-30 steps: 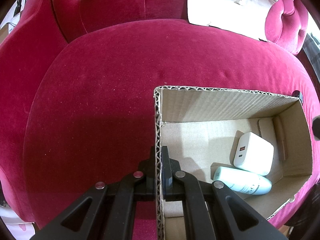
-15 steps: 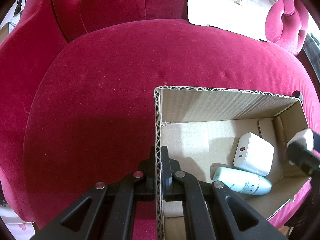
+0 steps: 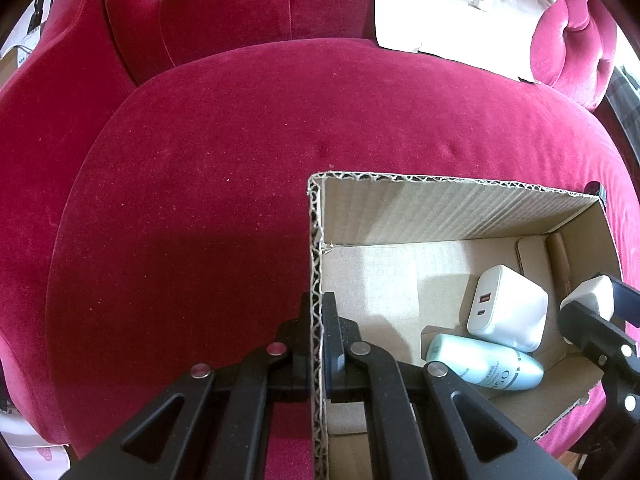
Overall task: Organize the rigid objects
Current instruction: 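Carry the small charger into the box and open the right tool, then move the open right tool to the black cap with blue lid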
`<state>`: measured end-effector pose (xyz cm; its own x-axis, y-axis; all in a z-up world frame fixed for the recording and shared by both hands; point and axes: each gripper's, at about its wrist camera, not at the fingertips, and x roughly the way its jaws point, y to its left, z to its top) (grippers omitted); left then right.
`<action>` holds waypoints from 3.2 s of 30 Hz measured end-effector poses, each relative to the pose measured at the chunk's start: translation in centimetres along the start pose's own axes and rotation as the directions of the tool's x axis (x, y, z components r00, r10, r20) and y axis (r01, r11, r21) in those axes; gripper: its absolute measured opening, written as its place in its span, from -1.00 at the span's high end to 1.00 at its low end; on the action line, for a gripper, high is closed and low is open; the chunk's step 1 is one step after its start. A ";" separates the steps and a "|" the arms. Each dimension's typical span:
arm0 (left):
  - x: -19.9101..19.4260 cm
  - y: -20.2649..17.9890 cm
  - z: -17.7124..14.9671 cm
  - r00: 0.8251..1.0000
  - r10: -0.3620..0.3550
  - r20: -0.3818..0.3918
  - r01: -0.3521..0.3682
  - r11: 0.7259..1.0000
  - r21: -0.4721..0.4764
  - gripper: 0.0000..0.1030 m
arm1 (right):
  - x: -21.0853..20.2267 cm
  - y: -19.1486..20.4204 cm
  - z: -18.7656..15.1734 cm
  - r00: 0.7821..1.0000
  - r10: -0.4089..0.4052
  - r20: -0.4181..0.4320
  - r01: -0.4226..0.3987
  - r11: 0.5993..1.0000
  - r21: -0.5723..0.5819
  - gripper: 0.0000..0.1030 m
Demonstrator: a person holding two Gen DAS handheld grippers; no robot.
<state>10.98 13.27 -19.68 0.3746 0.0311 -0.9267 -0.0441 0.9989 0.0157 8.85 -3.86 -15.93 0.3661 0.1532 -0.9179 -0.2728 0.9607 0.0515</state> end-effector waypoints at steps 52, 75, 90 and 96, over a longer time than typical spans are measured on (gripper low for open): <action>-0.1 0.1 0.2 1.000 0.001 0.000 -0.001 1.000 0.002 0.95 | -3.5 -6.6 2.2 0.992 -0.067 0.110 0.055 0.992 0.112 -0.99; -0.3 -0.6 0.0 1.000 0.010 0.002 -0.010 1.000 0.023 0.95 | 0.2 -15.9 4.1 0.986 -0.152 0.062 0.135 0.967 0.217 -0.99; -0.3 -0.7 0.3 1.000 0.009 0.000 -0.009 1.000 0.027 0.95 | 4.3 -18.2 4.8 0.990 -0.139 0.006 0.134 0.964 0.228 -0.97; -0.1 -0.6 0.2 1.000 0.008 0.000 -0.008 1.000 0.027 0.95 | 5.3 -18.3 5.0 0.993 -0.122 -0.010 0.121 0.965 0.234 -0.59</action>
<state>11.16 12.68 -19.50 0.3744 0.0387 -0.9265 -0.0219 0.9992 0.0329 20.25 -19.51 -19.74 0.3880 0.0327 -0.9211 -0.0106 0.9995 0.0310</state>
